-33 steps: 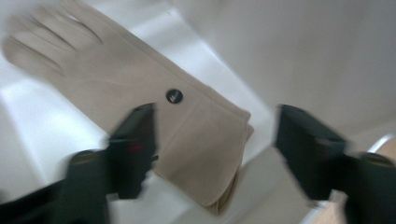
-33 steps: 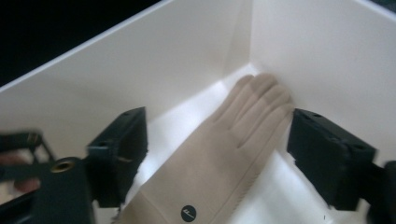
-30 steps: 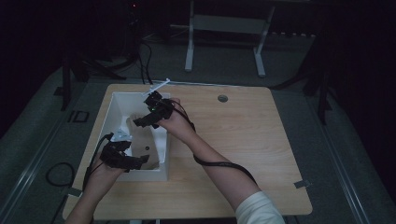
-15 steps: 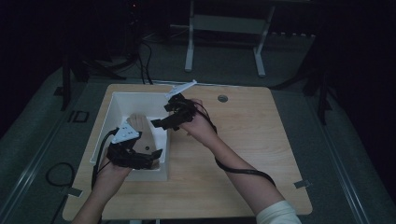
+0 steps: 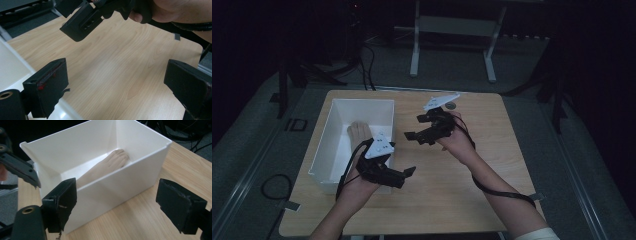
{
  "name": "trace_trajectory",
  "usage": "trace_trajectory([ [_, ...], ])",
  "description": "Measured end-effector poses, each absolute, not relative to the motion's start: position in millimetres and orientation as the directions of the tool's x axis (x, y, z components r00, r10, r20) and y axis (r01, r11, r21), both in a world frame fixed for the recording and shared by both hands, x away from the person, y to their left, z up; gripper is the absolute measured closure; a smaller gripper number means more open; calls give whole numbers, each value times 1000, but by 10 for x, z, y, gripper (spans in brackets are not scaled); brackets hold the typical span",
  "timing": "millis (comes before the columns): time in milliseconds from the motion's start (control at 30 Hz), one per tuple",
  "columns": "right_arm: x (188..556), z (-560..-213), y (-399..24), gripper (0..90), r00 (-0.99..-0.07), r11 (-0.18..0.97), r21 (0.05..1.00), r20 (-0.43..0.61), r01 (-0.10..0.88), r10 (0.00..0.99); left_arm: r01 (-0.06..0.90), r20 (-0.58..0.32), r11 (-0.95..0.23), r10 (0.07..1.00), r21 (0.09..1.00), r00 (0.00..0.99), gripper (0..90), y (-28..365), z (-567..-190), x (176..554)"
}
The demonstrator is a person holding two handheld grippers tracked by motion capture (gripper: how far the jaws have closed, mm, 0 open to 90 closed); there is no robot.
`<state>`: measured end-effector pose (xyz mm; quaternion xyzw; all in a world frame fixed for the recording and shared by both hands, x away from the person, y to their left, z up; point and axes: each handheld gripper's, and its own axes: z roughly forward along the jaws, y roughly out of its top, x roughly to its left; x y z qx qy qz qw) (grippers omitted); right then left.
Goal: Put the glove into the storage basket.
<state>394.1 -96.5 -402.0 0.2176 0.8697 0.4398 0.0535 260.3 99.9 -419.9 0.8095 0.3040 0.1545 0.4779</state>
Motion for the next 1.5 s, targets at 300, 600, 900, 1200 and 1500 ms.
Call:
trace_trajectory([
  [300,3874,-4163,-1324,167,-887,491,799,108,347,450,326,-52,-371,588,870,807,59,688,-4303,2612],
  [600,3818,-4452,-1633,168,-859,472,788,136,396,493,316,-53,-407,540,857,840,59,417,-4537,2606],
  [900,3737,-4678,-1855,159,-847,485,784,96,388,523,322,-79,-421,499,848,863,59,261,-4756,2626],
  [1200,3677,-4949,-2069,141,-841,494,766,109,411,530,330,-107,-420,472,846,875,59,129,-4994,2641],
  [1500,3609,-5213,-2205,134,-839,503,751,124,428,529,345,-132,-437,449,831,884,59,50,-5264,2654],
])
